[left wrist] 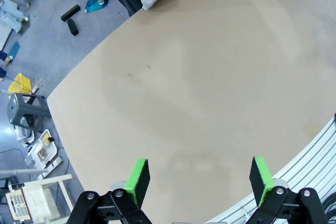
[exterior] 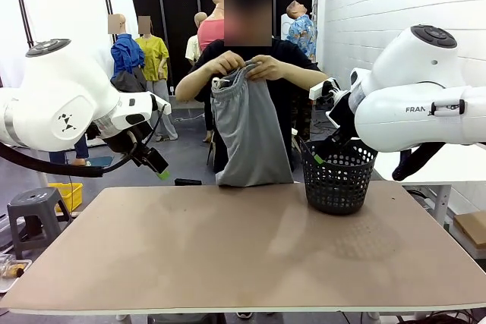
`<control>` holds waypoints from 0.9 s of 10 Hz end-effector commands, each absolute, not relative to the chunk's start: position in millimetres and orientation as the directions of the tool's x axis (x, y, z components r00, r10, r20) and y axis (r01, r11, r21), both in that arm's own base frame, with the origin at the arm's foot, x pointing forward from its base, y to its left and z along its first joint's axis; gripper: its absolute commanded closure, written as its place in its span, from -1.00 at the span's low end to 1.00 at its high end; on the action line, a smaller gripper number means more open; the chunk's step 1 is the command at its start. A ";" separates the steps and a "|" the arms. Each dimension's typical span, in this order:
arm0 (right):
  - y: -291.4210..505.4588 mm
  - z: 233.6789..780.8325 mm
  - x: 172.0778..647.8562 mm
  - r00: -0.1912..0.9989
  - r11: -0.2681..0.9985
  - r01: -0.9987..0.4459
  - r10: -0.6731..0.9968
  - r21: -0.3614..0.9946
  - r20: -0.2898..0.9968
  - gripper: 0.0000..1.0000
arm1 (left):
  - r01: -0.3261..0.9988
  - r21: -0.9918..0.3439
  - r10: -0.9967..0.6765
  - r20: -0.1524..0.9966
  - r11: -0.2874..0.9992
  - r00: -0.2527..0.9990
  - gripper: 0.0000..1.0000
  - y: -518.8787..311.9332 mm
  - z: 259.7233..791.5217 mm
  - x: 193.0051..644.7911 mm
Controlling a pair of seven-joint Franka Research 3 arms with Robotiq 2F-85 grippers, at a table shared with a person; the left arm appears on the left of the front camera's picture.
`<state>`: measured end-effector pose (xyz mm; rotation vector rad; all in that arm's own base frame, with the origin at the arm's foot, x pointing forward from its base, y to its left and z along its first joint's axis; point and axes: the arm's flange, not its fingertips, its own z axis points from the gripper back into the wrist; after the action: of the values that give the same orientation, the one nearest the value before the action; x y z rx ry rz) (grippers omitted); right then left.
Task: Fold the training pants.
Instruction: Grab both ends of the Training pants handed by a person.
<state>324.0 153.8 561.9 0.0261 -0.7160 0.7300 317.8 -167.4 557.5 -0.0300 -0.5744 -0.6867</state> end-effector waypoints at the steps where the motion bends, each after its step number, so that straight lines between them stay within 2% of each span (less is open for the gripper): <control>1: 154.1 561.7 324.0 0.520 0.754 -0.622 0.600 -0.211 0.608 -1.00 | 0.606 0.157 -0.589 0.512 0.780 0.626 -1.00 -167.5 557.7 319.4; 9: 154.1 561.7 324.0 0.520 0.754 -0.622 0.600 -0.211 0.608 -1.00 | 0.606 0.157 -0.589 0.512 0.780 0.626 -1.00 -167.5 557.7 319.4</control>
<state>324.0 153.8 561.9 0.0261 -0.7160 0.7300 317.8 -167.4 557.5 -0.0300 -0.5744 -0.6867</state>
